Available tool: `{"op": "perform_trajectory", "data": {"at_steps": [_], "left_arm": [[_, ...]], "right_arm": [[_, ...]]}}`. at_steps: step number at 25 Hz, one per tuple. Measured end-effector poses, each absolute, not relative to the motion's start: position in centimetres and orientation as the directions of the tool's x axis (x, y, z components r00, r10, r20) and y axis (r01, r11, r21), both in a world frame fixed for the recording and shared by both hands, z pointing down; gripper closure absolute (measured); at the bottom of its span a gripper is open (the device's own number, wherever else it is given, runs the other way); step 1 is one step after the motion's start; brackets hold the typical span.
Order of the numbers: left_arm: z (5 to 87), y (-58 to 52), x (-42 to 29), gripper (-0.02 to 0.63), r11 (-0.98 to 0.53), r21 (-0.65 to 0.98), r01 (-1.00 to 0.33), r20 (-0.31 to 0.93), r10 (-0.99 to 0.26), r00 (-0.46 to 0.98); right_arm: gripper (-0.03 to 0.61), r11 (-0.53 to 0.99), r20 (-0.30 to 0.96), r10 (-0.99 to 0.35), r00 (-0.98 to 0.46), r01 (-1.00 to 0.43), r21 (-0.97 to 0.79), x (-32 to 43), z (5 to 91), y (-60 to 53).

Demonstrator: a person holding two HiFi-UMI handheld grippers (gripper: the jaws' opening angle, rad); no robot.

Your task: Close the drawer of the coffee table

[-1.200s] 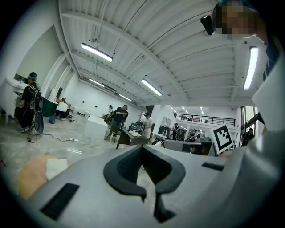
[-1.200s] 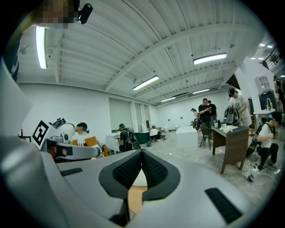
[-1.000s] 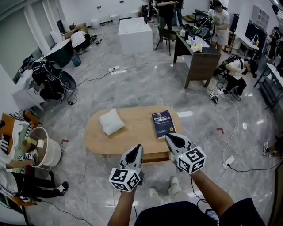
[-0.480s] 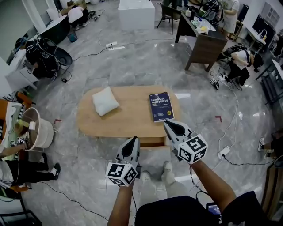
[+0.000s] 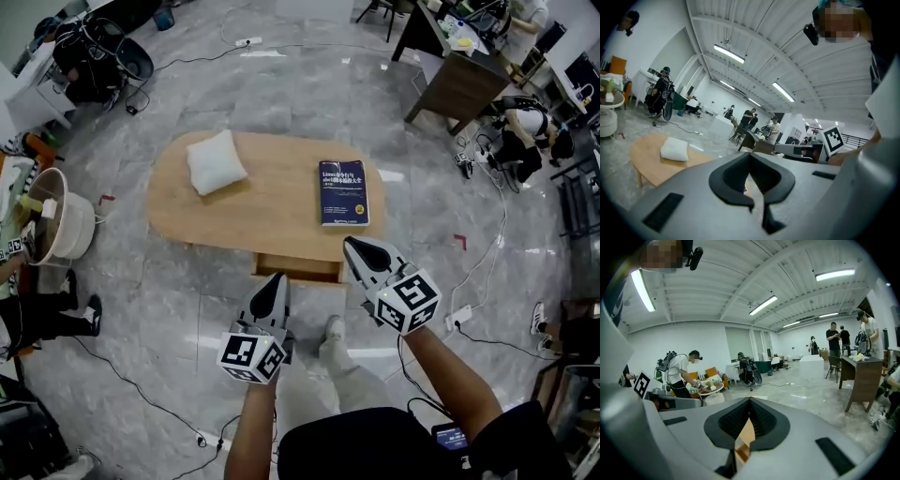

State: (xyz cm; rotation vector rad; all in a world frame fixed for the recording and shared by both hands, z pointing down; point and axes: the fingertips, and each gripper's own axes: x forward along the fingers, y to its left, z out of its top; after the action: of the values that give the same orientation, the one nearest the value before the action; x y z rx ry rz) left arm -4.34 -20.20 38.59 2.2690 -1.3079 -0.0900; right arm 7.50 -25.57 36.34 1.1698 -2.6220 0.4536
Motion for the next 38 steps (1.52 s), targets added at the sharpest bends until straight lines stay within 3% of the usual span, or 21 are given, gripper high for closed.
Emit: {"op": "perform_trajectory", "data": {"at_steps": [16, 38], "left_arm": [[46.4, -16.7, -6.6, 0.614, -0.218, 0.466, -0.857, 0.283, -0.882, 0.378], [58.5, -12.7, -4.4, 0.614, -0.152, 0.456, -0.877, 0.399, -0.846, 0.354]], "right_arm": [[0.565, 0.731, 0.392, -0.546, -0.740, -0.650, -0.207, 5.2, 43.9, -25.6], [0.565, 0.740, 0.454, -0.464, -0.761, -0.615, -0.274, 5.7, 55.4, -24.0]]}}
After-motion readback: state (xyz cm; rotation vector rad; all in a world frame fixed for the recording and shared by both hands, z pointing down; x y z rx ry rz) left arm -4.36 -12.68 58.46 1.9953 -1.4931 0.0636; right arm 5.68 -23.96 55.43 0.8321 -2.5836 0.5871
